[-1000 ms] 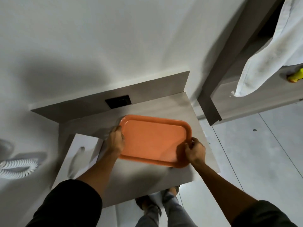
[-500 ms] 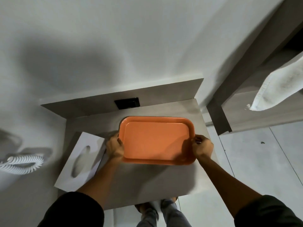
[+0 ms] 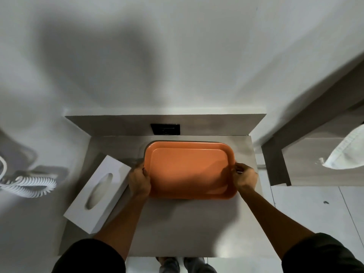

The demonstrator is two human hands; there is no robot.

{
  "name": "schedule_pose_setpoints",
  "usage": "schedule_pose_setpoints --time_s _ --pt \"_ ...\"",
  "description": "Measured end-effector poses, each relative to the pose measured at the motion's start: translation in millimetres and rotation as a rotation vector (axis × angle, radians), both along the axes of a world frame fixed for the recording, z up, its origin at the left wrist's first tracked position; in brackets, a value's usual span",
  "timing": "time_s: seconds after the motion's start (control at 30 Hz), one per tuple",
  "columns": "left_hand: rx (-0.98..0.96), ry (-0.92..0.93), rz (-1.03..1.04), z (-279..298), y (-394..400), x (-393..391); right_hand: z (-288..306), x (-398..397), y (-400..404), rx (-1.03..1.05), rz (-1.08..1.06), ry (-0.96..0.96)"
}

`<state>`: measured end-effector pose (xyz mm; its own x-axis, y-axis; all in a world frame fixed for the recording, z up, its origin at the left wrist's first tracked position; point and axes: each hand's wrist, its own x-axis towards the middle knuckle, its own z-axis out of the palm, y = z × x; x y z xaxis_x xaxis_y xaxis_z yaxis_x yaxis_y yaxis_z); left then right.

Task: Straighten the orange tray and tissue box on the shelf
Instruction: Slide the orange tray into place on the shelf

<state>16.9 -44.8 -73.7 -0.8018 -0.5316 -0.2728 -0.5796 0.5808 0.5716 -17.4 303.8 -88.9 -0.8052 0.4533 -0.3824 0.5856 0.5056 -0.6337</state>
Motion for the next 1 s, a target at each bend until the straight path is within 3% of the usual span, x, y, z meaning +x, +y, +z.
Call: schedule_pose_setpoints --time_s 0.2,0.33,0.43,0.57,0.63,1.0 --pt "-0.005 0.005 -0.007 -9.5 -2.9 4.4 -6.6 3.0 0.9 -0.026 -0.004 0.015" --pt "-0.102 0.055 -0.133 -15.4 0.4 21.0 -10.9 18.7 -2.1 -0.031 0.056 0.084" --pt "-0.372 0.194 -0.372 -24.1 10.7 48.7 -20.8 57.9 -7.3 0.171 0.360 0.196" --pt "-0.286 0.203 -0.717 -44.8 21.5 94.4 -39.6 113.1 -14.3 0.338 0.872 0.292" --pt "-0.287 0.174 -0.811 -53.2 23.2 111.2 -50.5 135.3 -18.2 0.389 1.019 0.314" --pt "-0.348 0.076 -0.985 -56.8 25.4 128.2 -63.2 168.8 -37.1 0.515 1.100 0.242"
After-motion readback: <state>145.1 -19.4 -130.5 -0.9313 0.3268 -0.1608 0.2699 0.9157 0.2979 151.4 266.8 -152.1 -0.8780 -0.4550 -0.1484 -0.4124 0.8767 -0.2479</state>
